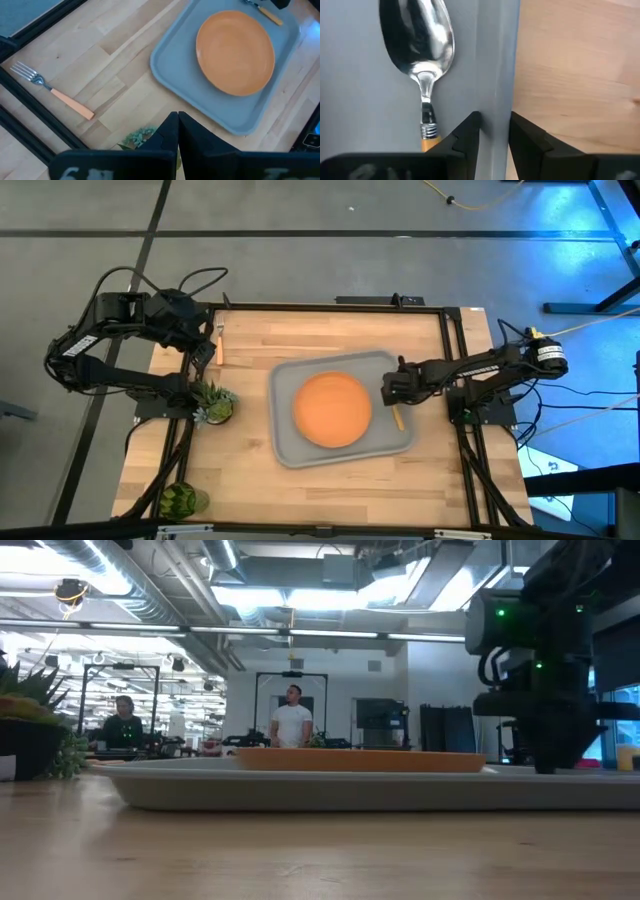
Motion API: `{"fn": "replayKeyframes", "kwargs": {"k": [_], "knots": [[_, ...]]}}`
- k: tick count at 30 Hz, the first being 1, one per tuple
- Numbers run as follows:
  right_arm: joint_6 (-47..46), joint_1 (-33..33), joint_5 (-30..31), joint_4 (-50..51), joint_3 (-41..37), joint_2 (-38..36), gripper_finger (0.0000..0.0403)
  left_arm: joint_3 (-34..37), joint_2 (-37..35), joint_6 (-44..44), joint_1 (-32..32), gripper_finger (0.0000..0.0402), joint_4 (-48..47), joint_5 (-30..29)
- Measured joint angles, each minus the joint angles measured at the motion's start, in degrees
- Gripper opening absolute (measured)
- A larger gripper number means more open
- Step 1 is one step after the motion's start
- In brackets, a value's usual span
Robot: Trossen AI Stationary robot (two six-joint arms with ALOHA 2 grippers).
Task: Pick and place plate/cup/fork/spoon on tray
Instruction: Move the gray food tray to the center of the table
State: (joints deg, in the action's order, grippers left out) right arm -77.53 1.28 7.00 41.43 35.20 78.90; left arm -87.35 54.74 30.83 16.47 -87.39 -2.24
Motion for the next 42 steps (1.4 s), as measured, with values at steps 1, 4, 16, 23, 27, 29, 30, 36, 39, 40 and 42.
{"fn": "replayKeyframes", "kwargs": {"k": [1, 4, 16, 23, 27, 29, 30, 36, 39, 40, 42], "knots": [[0.1, 0.0, 0.0, -1.2, 0.0, 0.0, 0.0099, 0.0, 0.0, 0.0, 0.0, 0.0, 0.0, 0.0], [0.3, 0.0, 0.1, -1.5, 0.0, 0.1, 0.0098, 0.0, 0.0, 0.0, 0.0, 0.0, 0.0, 0.0], [8.8, 0.0, 5.3, 11.8, 10.4, 0.1, 0.0098, 0.0, 0.7, -2.9, 0.0, 0.0, 0.5, 0.2], [18.5, 0.0, 10.2, 18.4, 25.9, 0.1, 0.0098, 0.0, 6.0, -4.1, -2.4, 0.0, 3.5, 0.2], [24.5, -0.1, 11.4, 18.7, 33.7, 0.1, 0.0099, 0.0, 11.9, -4.4, -6.2, 0.0, 3.5, 0.2], [27.5, -0.1, 11.4, 18.7, 37.1, 0.1, 0.0099, 0.0, 15.3, -3.6, -7.9, 0.0, 3.5, 0.4], [29.0, -0.1, 11.4, 18.9, 38.8, 0.1, 0.0099, 0.0, 16.9, -3.0, -8.7, 0.0, 3.5, 0.6], [37.7, -0.1, 11.4, 18.9, 47.0, 0.0, 0.0099, 4.2, 25.9, -2.6, -13.4, 0.0, 8.4, 0.9], [41.7, -0.2, 10.8, 19.2, 50.3, 0.0, 0.0099, 9.3, 28.5, -2.3, -14.9, 0.0, 15.0, 0.3], [42.7, -0.4, 10.7, 19.3, 51.2, 0.0, 0.0099, 11.0, 29.2, -1.8, -15.3, 0.0, 17.8, 0.1], [44.6, -0.7, 10.6, 19.3, 52.4, 0.0, 0.0099, 14.2, 29.9, -1.3, -15.9, 0.0, 23.7, 0.0]]}}
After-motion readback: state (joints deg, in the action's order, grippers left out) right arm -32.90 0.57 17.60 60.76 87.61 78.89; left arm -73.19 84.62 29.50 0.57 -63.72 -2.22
